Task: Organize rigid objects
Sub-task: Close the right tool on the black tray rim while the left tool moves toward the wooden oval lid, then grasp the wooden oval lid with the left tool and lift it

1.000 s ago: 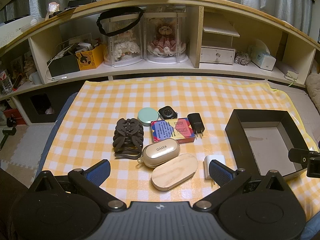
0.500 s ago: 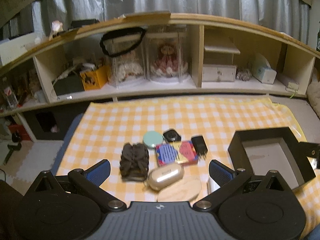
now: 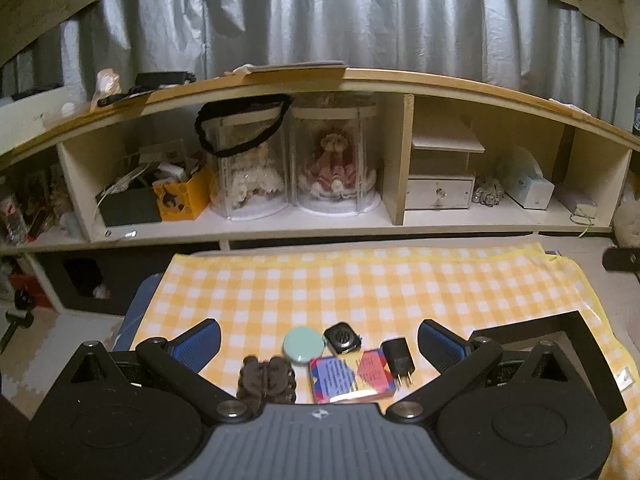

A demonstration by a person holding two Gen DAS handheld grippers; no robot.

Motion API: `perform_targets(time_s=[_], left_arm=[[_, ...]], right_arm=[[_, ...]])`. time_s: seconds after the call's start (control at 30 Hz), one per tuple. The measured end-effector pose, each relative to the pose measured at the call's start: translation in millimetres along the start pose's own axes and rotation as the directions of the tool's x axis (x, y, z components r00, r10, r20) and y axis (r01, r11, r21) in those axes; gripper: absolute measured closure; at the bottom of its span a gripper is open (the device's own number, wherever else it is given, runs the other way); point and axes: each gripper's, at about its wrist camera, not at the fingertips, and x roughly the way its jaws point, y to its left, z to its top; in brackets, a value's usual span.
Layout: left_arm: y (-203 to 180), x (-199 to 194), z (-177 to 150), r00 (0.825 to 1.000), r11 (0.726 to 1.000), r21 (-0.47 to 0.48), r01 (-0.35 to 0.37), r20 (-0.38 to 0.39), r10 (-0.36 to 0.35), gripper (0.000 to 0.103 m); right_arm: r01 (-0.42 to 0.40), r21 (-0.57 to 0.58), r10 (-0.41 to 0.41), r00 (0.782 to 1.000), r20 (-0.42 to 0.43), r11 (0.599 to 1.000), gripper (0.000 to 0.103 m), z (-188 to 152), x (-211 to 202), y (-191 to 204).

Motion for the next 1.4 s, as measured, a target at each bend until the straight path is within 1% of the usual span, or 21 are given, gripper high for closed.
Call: perform_targets(time_s=[0.03, 0.07, 0.1, 0.17, 0.23, 0.27, 0.3, 0.37, 0.43, 0.5, 0.57, 0.7, 0.73, 0.83, 0.9, 0.93, 1.03, 1.13, 1.23, 1.33, 1.4], left_arm=[[-1.2, 2.9, 0.1, 1.000, 1.000, 0.004, 0.000, 0.004, 0.000, 0.000], [-2.6, 6.6, 0.5, 1.000, 1.000, 0.007, -0.002, -0.001, 0.002, 0.000], [-3.4, 10.3, 0.6, 1.000, 1.000, 0.008, -0.002, -0.011, 0.002, 0.000], [-4.2, 19.2, 0.2, 0.999, 1.000, 0.002, 0.004, -0.042, -0.004, 0.000], [-4.9, 27.8, -4.8, 0.997, 1.000, 0.002, 0.010, -0.072, -0.010, 0.000], [-5.0, 32.4, -9.5, 0.996, 1.000, 0.002, 0.014, -0.088, -0.014, 0.000], [-4.8, 36.4, -13.2, 0.994, 1.000, 0.001, 0.016, -0.104, -0.016, 0.000], [-4.7, 45.1, -20.9, 0.988, 1.000, -0.006, 0.020, -0.150, -0.020, 0.000], [-4.4, 53.3, -29.1, 0.978, 0.999, -0.021, 0.026, -0.208, -0.030, 0.000], [-3.9, 59.0, -36.5, 0.967, 0.998, -0.045, 0.032, -0.251, -0.043, 0.000], [-3.8, 61.8, -42.3, 0.959, 0.998, -0.060, 0.036, -0.279, -0.051, 0.000], [-0.6, 68.8, -50.5, 0.941, 0.993, -0.107, 0.039, -0.331, -0.073, 0.000], [0.4, 71.0, -52.6, 0.935, 0.992, -0.124, 0.039, -0.346, -0.080, 0.000], [2.9, 79.8, -59.1, 0.913, 0.983, -0.177, 0.039, -0.394, -0.107, 0.000], [4.3, 86.2, -62.7, 0.899, 0.976, -0.215, 0.025, -0.422, -0.116, 0.000], [6.5, 89.3, -64.8, 0.893, 0.971, -0.238, 0.016, -0.433, -0.121, 0.000], [11.8, 97.1, -70.2, 0.884, 0.954, -0.297, -0.026, -0.452, -0.117, 0.000], [15.3, 104.2, -73.9, 0.878, 0.938, -0.341, -0.053, -0.463, -0.119, 0.000], [15.6, 110.4, -76.7, 0.878, 0.922, -0.378, -0.082, -0.466, -0.113, 0.000], [13.3, 116.7, -79.1, 0.874, 0.915, -0.389, -0.108, -0.476, -0.099, 0.000], [10.9, 119.8, -80.4, 0.867, 0.915, -0.386, -0.119, -0.489, -0.094, 0.000]], right_arm=[[0.027, 0.012, -0.027, 0.999, 0.024, 1.000, 0.000, -0.2, 6.2, -5.3], [0.048, 0.016, -0.048, 0.999, 0.023, 0.999, 0.000, -0.4, 13.4, -9.9], [0.060, 0.011, -0.060, 0.998, -0.001, 0.998, 0.000, -1.3, 22.0, -16.5], [0.056, 0.022, -0.055, 0.997, -0.046, 0.998, 0.000, -6.6, 34.4, -31.0], [0.075, 0.037, -0.071, 0.991, -0.116, 0.996, 0.001, -15.2, 45.5, -45.5], [0.084, 0.029, -0.079, 0.986, -0.144, 0.996, 0.007, -20.0, 49.3, -50.7], [0.089, 0.008, -0.086, 0.981, -0.174, 0.996, 0.017, -25.4, 53.1, -55.0], [0.093, -0.042, -0.100, 0.968, -0.231, 0.995, 0.025, -34.6, 60.4, -61.2], [0.090, -0.074, -0.108, 0.953, -0.284, 0.993, 0.031, -43.6, 65.3, -64.1], [0.078, -0.061, -0.094, 0.936, -0.339, 0.995, 0.045, -50.5, 71.3, -72.8], [0.072, -0.027, -0.076, 0.920, -0.384, 0.997, 0.051, -55.6, 75.4, -82.2], [0.059, -0.007, -0.056, 0.894, -0.445, 0.998, 0.067, -65.2, 81.7, -90.5], [0.052, -0.008, -0.050, 0.888, -0.457, 0.999, 0.069, -67.4, 81.8, -90.4], [0.033, -0.021, -0.039, 0.875, -0.483, 0.999, 0.081, -72.4, 86.0, -87.5], [0.029, -0.025, -0.037, 0.867, -0.496, 0.999, 0.097, -75.6, 88.8, -86.4], [0.028, -0.028, -0.038, 0.864, -0.502, 0.999, 0.098, -77.1, 89.9, -85.6], [0.036, -0.048, -0.055, 0.868, -0.493, 0.998, 0.098, -79.2, 88.4, -83.3], [0.044, -0.051, -0.064, 0.870, -0.489, 0.998, 0.098, -79.1, 88.2, -82.0], [0.048, -0.064, -0.073, 0.871, -0.487, 0.997, 0.098, -78.9, 88.1, -80.8], [0.044, -0.082, -0.078, 0.871, -0.485, 0.996, 0.098, -78.2, 87.9, -81.5], [0.043, -0.082, -0.078, 0.871, -0.485, 0.996, 0.098, -78.2, 88.0, -81.8]])
